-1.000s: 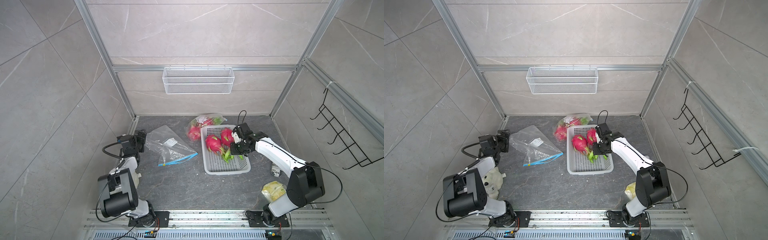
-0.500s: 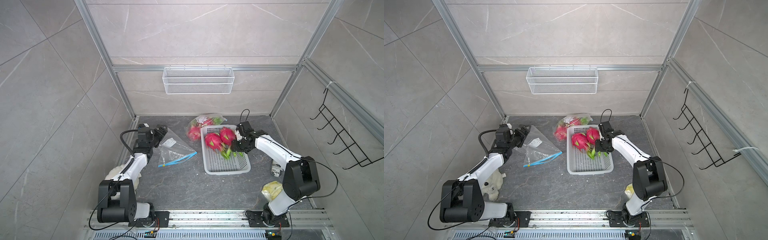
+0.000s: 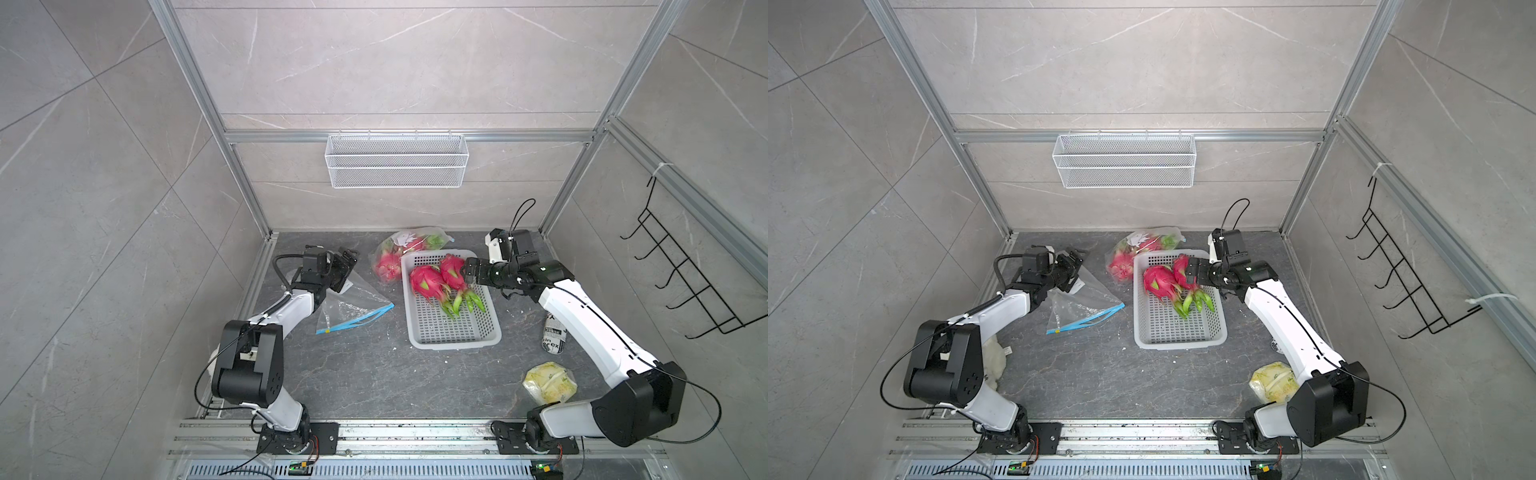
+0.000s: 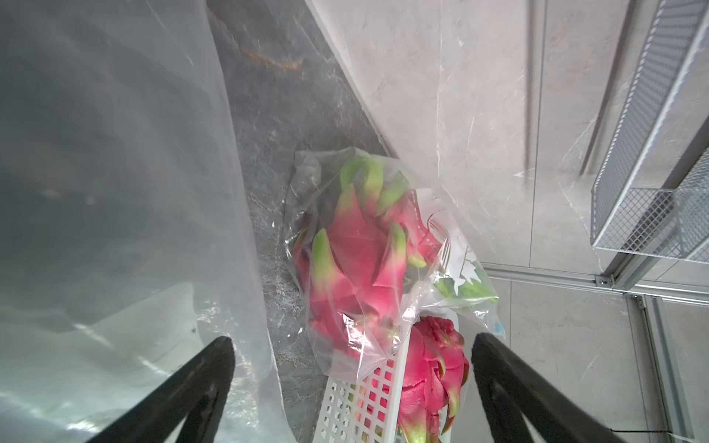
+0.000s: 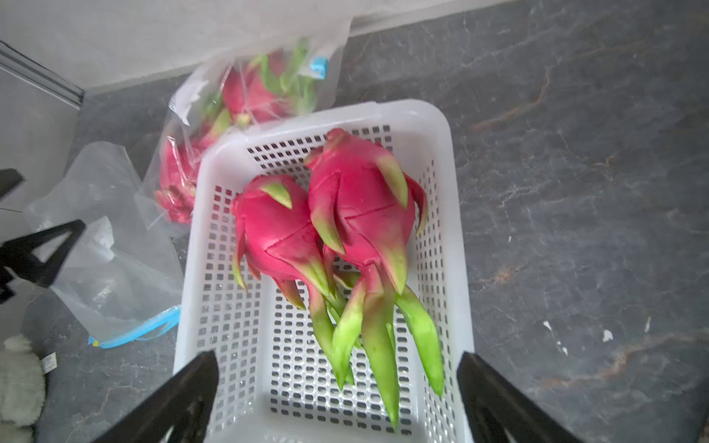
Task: Open the zip-top bag and take out the dragon fruit
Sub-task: Place the zipper food storage bag at the center of the board, then pick up the zipper food storage bag at the center of the board.
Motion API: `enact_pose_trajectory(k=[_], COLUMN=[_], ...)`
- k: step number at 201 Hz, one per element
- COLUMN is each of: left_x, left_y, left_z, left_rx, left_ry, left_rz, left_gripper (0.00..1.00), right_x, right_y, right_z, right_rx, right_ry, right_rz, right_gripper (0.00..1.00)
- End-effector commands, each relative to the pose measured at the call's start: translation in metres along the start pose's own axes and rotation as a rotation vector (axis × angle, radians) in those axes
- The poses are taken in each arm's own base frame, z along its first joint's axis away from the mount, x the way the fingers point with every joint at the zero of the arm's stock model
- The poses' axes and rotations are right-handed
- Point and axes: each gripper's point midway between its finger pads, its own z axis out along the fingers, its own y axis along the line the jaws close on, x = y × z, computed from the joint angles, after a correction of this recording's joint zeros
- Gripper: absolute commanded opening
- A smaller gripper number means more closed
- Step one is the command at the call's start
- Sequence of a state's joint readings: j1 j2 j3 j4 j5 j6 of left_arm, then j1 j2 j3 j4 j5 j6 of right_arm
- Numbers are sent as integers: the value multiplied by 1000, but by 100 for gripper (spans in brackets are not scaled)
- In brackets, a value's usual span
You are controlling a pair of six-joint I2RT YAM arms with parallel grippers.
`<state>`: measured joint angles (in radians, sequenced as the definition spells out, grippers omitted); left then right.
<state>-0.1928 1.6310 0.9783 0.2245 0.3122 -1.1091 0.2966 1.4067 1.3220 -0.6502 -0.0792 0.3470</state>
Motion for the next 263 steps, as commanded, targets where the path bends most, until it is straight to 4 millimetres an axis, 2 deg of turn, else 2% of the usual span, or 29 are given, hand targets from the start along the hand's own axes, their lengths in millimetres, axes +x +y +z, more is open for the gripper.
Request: enact_pose_trajectory(k=[1,19,38,63,80,103,120,143,169,179,196,206,228,263], left_x=[15,31,38,41,42,40,38,35,35,34,31,30,30,29], left_y=[-31,-44,-78,-111,-117,-117,-115,-109,-103,-102,-97,-95,-93,-90], left_z=[13,20,24,25,23,12,0,-17,-37,-44,-54,-57,-62,-69], left_rx=[98,114,154,155,137,107,64,20,-7,-12,-31,-40,-43,-49], left_ry=[47,63,81,83,77,44,17,-4,-34,-47,-72,-83,-92,-112], left_rz=[-59,-41,47,212,292,421,538,673,767,789,808,813,813,819], left_gripper=[100,99,99,99,99,100,100,100,100,100,100,100,100,100], right_x=[-11,-19,-35,-58,-74,-91,-98,-107,-117,-116,-118,-119,-118,-107], right_y=[12,5,-6,-1,3,8,10,9,1,-3,-1,1,11,26], right_z=[-3,-3,1,23,40,72,101,131,151,162,174,182,195,210], right_rx=[-65,-16,52,48,33,15,-23,-89,-128,-141,-208,-244,-302,-392], right_ry=[-47,-75,-123,-127,-155,-151,-105,-65,-47,-16,22,46,97,187], right_rz=[5,-27,-45,-33,13,81,144,253,340,374,428,442,450,493], right_gripper=[99,100,100,100,100,94,87,78,73,70,67,62,59,55])
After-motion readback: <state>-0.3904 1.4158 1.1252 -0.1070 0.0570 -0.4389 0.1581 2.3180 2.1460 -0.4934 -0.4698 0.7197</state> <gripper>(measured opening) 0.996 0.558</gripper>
